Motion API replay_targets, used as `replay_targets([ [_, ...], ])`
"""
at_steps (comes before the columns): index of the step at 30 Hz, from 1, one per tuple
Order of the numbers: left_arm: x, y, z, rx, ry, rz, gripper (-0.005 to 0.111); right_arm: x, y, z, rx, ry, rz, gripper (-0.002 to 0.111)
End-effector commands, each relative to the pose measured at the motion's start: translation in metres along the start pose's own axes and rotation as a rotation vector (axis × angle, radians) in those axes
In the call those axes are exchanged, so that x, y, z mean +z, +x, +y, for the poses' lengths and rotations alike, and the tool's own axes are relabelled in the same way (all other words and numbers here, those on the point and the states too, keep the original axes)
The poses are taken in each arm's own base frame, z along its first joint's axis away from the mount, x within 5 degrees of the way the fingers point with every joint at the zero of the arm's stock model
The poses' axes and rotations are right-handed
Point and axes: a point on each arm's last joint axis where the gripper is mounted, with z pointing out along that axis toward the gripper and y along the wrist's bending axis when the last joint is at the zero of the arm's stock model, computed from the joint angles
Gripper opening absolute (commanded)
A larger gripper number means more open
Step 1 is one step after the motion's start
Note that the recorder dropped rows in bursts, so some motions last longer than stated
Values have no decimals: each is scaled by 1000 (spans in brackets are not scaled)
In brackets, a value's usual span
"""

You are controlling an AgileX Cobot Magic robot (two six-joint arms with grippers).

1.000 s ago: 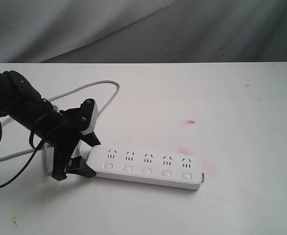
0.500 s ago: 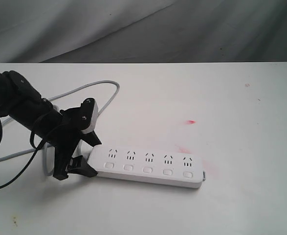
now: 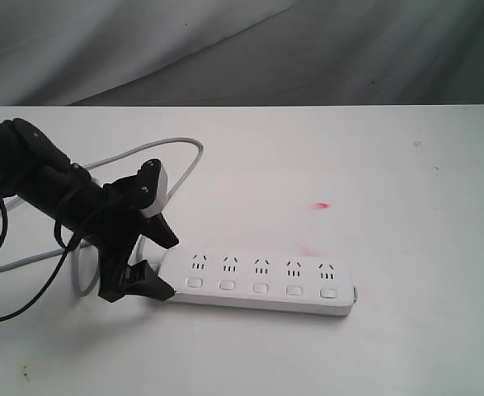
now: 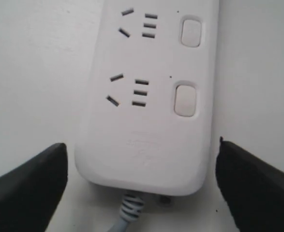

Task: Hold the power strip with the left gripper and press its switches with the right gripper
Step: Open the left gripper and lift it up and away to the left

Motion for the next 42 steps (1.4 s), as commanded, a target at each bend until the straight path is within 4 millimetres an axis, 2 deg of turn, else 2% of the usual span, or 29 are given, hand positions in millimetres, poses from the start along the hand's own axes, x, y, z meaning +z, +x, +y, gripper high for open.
replay_targets([
  [1,1,-2,0,-25,2,-16,91,1,1,0,-4,3,3,0],
  [9,1,-2,0,-58,-1,-15,91,1,1,0,-4,3,3,0],
  [12,-13,-10,3,-158,-85,-18,89,1,1,0,-4,3,3,0],
  [13,-19,-14,3,-166,-104,-26,83,1,1,0,-4,3,3,0],
  [14,-31,-23,0,-142,-135,-42,67,1,1,0,-4,3,3,0],
  [15,-38,-27,-1,-128,-153,-52,60,1,1,0,-4,3,3,0],
  [16,-53,-37,-5,-98,-191,-71,40,1,1,0,-4,3,3,0],
  [17,-59,-41,-7,-86,-204,-79,29,1,1,0,-4,3,3,0],
  [18,-74,-51,-13,-78,-229,-105,10,1,1,0,-4,3,3,0],
  [19,-83,-58,-19,-87,-233,-134,0,1,1,0,-4,3,3,0],
  [22,-102,-73,-31,-154,-229,-210,0,1,1,0,-4,3,3,0],
  [25,-124,-92,-52,-291,-164,-334,0,1,1,0,-4,3,3,0],
  [29,-139,-103,-69,-293,-98,-396,0,1,1,0,-4,3,3,0],
  [33,-141,-104,-71,-283,-111,-392,0,1,1,0,-4,3,3,0],
  [38,-141,-101,-62,-294,-206,-380,0,1,1,0,-4,3,3,0],
  [42,-162,-106,-66,-268,-350,-410,0,1,1,0,-4,3,3,0],
])
